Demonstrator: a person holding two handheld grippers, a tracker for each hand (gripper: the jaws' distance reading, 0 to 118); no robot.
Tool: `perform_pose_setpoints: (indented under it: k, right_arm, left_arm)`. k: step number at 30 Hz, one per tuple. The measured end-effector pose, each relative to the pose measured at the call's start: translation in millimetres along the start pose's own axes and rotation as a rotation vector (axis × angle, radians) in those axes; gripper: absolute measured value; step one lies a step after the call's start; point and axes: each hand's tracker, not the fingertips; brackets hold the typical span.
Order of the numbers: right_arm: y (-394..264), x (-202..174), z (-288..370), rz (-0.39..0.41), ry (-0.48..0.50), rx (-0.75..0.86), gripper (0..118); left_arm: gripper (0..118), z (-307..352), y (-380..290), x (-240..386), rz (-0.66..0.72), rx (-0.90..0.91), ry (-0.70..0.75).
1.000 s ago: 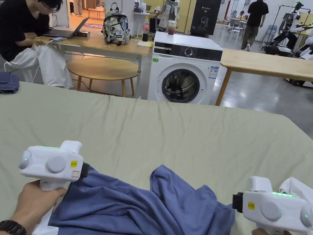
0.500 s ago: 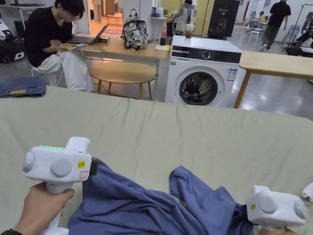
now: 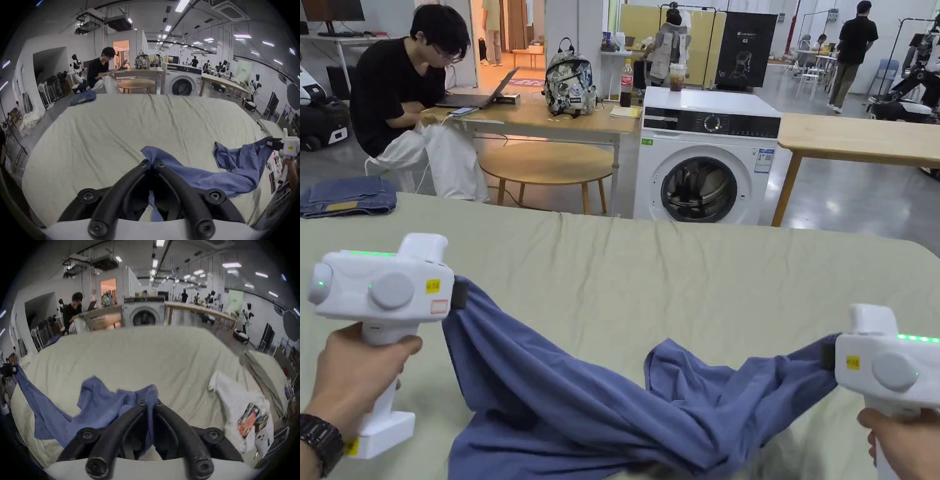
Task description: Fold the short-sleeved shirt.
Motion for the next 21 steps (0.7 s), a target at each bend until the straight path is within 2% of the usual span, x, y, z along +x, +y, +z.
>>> perform_pose_setpoints:
  k: [6,11,16,21]
  right_arm:
    - [74,-7,47,0.086,-0.073,0.197,1]
    - [132,-2,70,0.077,-0.124,0.256,1]
    - [174,-3,79,0.079,-0.144,0.309,1]
    - [205,-10,71,0.09,-0.161,0.342,1]
  left_arm:
    - [0,44,55,-33,0.014,0.102,0.067]
    - [0,74,101,-61,0.044,0.187,0.131]
    - [0,78,144,-92,0.092,0.223,0.149]
    - [0,74,175,-97,0.099,0.252,0.181]
